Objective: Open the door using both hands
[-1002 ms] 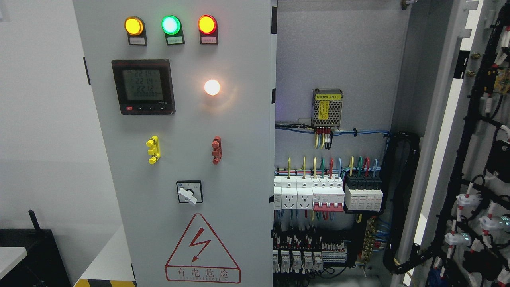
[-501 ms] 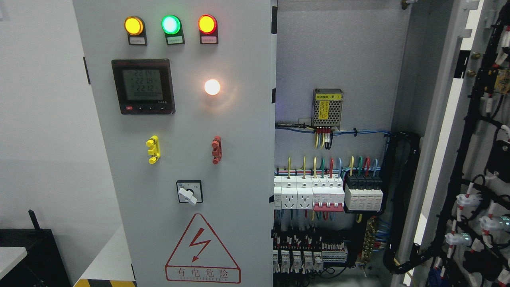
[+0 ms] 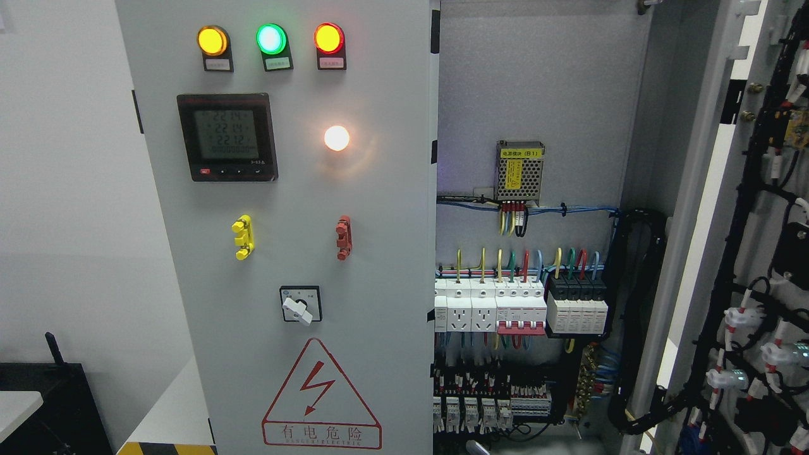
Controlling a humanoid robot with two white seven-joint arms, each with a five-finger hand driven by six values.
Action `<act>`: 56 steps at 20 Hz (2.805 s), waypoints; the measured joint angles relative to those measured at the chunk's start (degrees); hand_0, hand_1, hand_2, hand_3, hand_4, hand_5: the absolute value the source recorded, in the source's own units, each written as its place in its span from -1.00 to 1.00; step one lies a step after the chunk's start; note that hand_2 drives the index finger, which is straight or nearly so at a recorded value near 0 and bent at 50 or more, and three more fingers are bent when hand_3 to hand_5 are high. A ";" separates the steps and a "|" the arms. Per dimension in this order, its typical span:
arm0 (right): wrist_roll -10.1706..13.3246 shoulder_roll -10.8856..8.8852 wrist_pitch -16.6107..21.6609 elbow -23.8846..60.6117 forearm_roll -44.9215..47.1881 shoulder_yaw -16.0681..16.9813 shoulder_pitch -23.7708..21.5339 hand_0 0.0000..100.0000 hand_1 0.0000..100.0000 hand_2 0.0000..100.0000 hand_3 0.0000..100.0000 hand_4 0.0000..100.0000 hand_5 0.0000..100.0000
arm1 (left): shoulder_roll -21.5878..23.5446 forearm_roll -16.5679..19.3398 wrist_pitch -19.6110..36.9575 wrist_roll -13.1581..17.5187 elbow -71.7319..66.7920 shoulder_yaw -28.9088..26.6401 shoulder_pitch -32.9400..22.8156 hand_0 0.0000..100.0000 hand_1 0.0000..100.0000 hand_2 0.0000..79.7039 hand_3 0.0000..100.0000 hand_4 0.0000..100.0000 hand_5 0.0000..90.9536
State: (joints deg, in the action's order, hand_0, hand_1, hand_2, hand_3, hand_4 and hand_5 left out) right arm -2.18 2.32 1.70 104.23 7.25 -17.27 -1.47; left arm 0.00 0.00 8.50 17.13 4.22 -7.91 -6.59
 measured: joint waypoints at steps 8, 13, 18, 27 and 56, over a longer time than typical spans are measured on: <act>-0.08 0.62 -3.92 -1.78 0.09 0.99 6.79 -0.23 -1.00 -1.00 -1.00 -1.00 -1.00 | 0.00 0.00 0.00 0.01 0.00 0.00 0.00 -1.00 -1.00 -1.00 -1.00 -1.00 -1.00; -0.28 0.82 -4.15 -3.97 0.25 2.09 9.90 -0.23 -1.00 -1.00 -1.00 -1.00 -1.00 | 0.00 0.00 0.00 0.02 0.00 0.00 0.00 -1.00 -1.00 -1.00 -1.00 -1.00 -1.00; -0.30 0.92 -4.31 -6.38 0.44 2.81 12.38 -0.23 -1.00 -1.00 -1.00 -1.00 -1.00 | 0.00 0.00 0.00 0.02 0.00 0.00 0.00 -1.00 -1.00 -1.00 -1.00 -1.00 -1.00; -1.42 0.82 -4.64 -11.39 0.67 3.48 16.24 -0.23 -1.00 -1.00 -1.00 -1.00 -1.00 | 0.00 0.00 0.00 0.02 0.00 0.00 0.00 -1.00 -1.00 -1.00 -1.00 -1.00 -1.00; -5.05 -1.79 -4.65 -18.68 4.85 3.38 22.84 -0.23 -1.00 -1.00 -1.00 -1.00 -1.00 | 0.00 0.00 -0.01 0.02 0.00 0.00 0.00 -1.00 -1.00 -1.00 -1.00 -1.00 -1.00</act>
State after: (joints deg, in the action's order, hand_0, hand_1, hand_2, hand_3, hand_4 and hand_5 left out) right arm -7.23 0.52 -2.95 85.55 12.10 -13.90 21.37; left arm 0.00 0.00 8.49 17.15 4.22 -7.91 -6.59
